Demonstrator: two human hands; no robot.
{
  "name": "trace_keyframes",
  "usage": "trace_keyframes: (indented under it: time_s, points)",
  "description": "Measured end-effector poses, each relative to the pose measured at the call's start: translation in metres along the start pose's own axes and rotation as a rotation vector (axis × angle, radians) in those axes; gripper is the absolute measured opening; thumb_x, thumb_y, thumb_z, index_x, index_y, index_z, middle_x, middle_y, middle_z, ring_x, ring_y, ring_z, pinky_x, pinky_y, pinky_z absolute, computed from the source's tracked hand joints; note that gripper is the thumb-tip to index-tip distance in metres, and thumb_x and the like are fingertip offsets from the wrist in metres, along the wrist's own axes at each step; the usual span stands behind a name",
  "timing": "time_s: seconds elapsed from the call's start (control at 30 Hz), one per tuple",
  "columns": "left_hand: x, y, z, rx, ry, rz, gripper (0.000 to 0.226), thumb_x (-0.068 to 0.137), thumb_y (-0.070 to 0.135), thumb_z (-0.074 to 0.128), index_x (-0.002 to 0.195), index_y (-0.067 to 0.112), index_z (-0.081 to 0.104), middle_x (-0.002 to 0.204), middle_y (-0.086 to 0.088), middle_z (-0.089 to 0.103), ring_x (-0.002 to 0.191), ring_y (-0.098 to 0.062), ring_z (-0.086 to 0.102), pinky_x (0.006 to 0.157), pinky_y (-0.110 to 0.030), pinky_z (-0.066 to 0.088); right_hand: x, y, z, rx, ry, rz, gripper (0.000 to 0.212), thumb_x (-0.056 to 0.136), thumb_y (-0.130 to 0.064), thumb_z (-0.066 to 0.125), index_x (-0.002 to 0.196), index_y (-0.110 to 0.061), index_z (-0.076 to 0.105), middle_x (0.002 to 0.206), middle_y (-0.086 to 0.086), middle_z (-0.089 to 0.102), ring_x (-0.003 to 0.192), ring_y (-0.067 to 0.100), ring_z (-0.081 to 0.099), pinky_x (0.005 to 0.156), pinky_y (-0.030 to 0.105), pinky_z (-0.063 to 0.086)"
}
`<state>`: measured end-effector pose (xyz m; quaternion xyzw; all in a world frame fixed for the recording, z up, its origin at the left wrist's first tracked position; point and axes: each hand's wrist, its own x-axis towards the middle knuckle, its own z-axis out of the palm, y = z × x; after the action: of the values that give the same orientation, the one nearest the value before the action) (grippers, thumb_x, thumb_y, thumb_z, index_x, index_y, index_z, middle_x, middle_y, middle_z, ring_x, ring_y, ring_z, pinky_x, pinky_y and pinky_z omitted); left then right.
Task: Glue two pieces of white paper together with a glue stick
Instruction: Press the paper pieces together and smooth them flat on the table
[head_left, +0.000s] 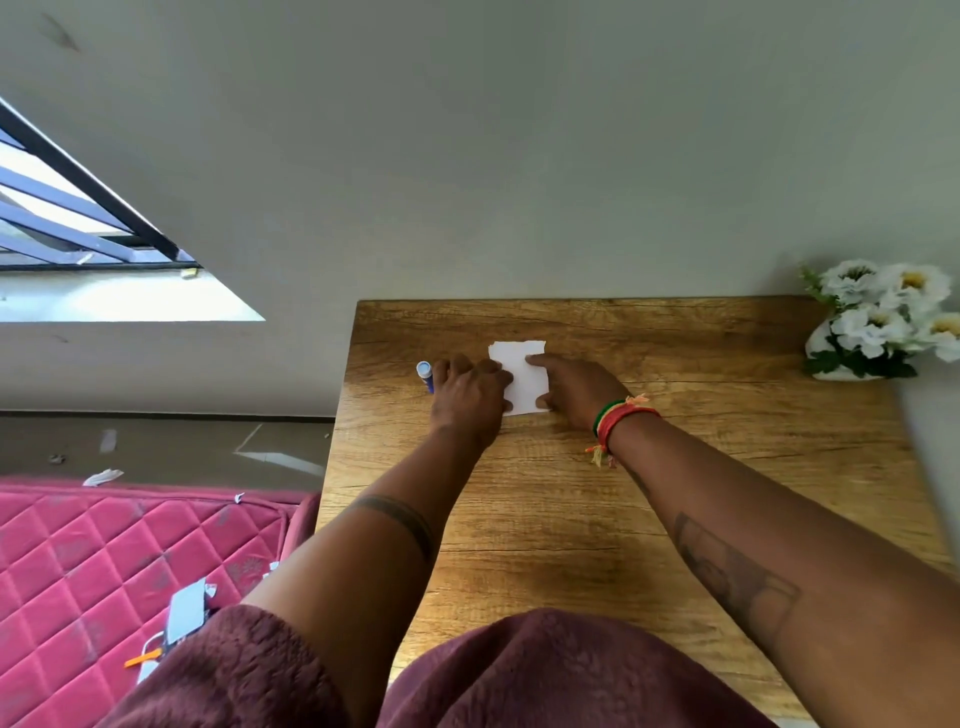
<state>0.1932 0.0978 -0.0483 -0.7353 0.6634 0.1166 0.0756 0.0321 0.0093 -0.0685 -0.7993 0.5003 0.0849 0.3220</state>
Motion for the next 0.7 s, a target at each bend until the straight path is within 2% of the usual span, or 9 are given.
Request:
trace_keyframes:
  time_s: [0.1,0.2,0.3,0.5,0.63,0.7]
  points:
    - [0.0,0.0,0.003,-0.02,0.009,-0.002,0.043,0.097,0.039,0.062,0.139,0.03,0.057,0.15,0.001,0.053,0.134,-0.037,0.038,0.108,-0.051,0.025,0.0,-0.001,-0.001,-0.004,-0.003,-0.003,0.075,0.088,-0.031,0.075,0.154,-0.034,0.038,0.147,0.011,0.057,0.127,0.032,0.058,0.101,0.036,0.047]
    - [0.0,0.0,0.004,-0.035,0.002,-0.003,0.042,0.098,0.038,0.06,0.14,0.029,0.057,0.152,0.001,0.051,0.135,-0.037,0.038,0.109,-0.052,0.024,-0.016,0.005,0.007,-0.113,0.056,-0.075,0.063,0.1,-0.035,0.057,0.157,-0.029,0.032,0.151,0.014,0.05,0.131,0.034,0.052,0.104,0.041,0.047]
    - [-0.001,0.002,0.003,-0.019,-0.003,0.004,0.042,0.1,0.037,0.058,0.141,0.029,0.056,0.154,0.0,0.048,0.138,-0.039,0.037,0.113,-0.054,0.024,-0.033,0.0,0.022,-0.348,0.137,-0.093,0.057,0.105,-0.037,0.039,0.159,-0.025,0.024,0.146,0.017,0.047,0.121,0.038,0.053,0.089,0.046,0.052]
    - [-0.002,0.005,-0.001,0.014,-0.014,0.009,0.042,0.1,0.037,0.059,0.141,0.027,0.057,0.154,-0.002,0.048,0.139,-0.038,0.038,0.115,-0.054,0.025,-0.048,-0.016,0.032,-0.522,0.144,-0.036,0.063,0.102,-0.03,0.042,0.159,-0.017,0.019,0.148,0.019,0.038,0.128,0.039,0.044,0.095,0.051,0.045]
    - [-0.005,0.006,0.001,0.051,-0.023,0.014,0.043,0.103,0.034,0.053,0.145,0.026,0.051,0.157,-0.002,0.044,0.139,-0.039,0.037,0.114,-0.055,0.026,-0.036,-0.032,0.02,-0.496,0.159,-0.018,0.054,0.1,-0.027,0.042,0.153,-0.016,0.035,0.149,0.019,0.041,0.129,0.04,0.046,0.1,0.05,0.043]
    - [-0.008,0.007,0.006,0.067,-0.021,0.023,0.048,0.103,0.029,0.048,0.15,0.024,0.044,0.16,-0.003,0.039,0.139,-0.038,0.036,0.114,-0.054,0.026,-0.036,-0.035,0.02,-0.498,0.143,-0.042,0.056,0.101,-0.027,0.04,0.156,-0.02,0.031,0.148,0.02,0.041,0.128,0.04,0.046,0.099,0.049,0.043]
